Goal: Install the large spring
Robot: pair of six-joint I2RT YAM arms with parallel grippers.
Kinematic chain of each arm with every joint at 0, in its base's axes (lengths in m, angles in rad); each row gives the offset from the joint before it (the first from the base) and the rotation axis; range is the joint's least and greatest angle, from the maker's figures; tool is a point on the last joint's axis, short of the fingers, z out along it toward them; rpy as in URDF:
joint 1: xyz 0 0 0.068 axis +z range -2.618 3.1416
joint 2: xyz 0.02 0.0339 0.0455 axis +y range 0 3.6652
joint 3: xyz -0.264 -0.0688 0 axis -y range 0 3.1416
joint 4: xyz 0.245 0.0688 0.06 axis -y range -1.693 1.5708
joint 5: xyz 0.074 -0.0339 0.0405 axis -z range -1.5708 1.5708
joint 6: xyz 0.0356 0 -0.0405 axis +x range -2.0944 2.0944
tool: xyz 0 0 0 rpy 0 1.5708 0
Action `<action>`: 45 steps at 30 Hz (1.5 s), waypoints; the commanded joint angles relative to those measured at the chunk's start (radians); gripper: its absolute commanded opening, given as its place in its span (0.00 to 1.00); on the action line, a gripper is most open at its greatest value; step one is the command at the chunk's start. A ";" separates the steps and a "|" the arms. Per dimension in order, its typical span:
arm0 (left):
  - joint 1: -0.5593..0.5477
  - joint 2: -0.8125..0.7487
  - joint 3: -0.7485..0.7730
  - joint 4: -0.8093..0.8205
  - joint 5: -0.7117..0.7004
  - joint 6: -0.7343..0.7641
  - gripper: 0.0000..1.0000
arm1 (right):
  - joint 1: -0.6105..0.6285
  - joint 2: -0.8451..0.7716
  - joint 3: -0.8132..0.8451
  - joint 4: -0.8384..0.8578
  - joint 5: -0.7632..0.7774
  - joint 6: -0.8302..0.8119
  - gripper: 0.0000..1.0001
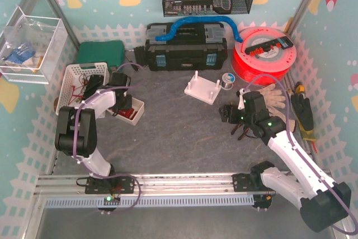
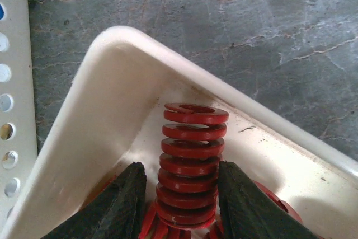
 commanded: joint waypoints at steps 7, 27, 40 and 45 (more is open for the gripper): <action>0.038 0.052 -0.019 0.059 0.056 0.029 0.40 | -0.005 -0.005 0.044 -0.032 0.017 0.026 0.93; 0.038 0.002 -0.018 0.075 0.115 0.031 0.22 | -0.005 -0.027 0.065 -0.073 0.064 0.064 0.93; 0.034 -0.271 0.036 0.021 0.284 -0.052 0.16 | -0.005 0.001 0.120 -0.031 0.039 0.058 0.92; -0.002 -0.350 0.046 0.024 0.377 -0.068 0.13 | -0.005 0.060 0.171 -0.023 -0.014 0.053 0.90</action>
